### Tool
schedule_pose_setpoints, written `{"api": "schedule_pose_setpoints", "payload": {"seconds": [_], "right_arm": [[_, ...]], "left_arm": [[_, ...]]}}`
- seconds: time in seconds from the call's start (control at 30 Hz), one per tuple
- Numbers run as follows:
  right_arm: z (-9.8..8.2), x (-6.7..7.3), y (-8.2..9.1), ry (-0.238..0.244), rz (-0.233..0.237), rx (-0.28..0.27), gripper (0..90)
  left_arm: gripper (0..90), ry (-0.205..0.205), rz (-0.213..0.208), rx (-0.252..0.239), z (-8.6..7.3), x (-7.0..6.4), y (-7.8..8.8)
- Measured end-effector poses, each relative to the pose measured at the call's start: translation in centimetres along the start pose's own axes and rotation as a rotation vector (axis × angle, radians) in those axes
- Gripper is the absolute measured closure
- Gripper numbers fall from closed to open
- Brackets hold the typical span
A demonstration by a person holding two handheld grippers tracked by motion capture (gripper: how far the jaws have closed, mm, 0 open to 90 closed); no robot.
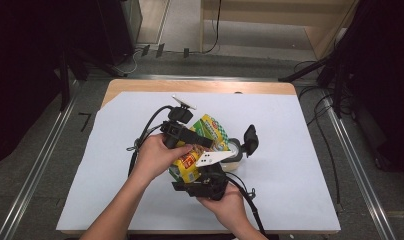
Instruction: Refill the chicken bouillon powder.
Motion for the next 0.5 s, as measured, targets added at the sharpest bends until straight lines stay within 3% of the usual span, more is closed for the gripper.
{"api": "schedule_pose_setpoints", "payload": {"seconds": [0.27,0.3,0.5], "right_arm": [[0.0,0.0,-0.4,0.014,0.008,0.012,69.5],[0.0,0.0,-0.4,0.017,0.009,0.011,69.0],[0.4,0.0,-0.3,0.038,-0.010,0.008,66.7]], "left_arm": [[77.4,0.004,0.037,0.056,0.4,0.0,-0.4],[78.1,-0.014,0.045,0.066,0.5,0.0,-0.4],[80.2,-0.030,0.066,0.066,1.1,-0.6,-0.2]]}}
Point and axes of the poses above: each handheld gripper's, and its own axes: y roughly backward along the jaws, z roughly out of its top, x roughly to its left, the point moved 4 cm from there along -y, roughly forward along the jaws, and after that the axes turned 14 degrees about z, right-handed, at the moved point
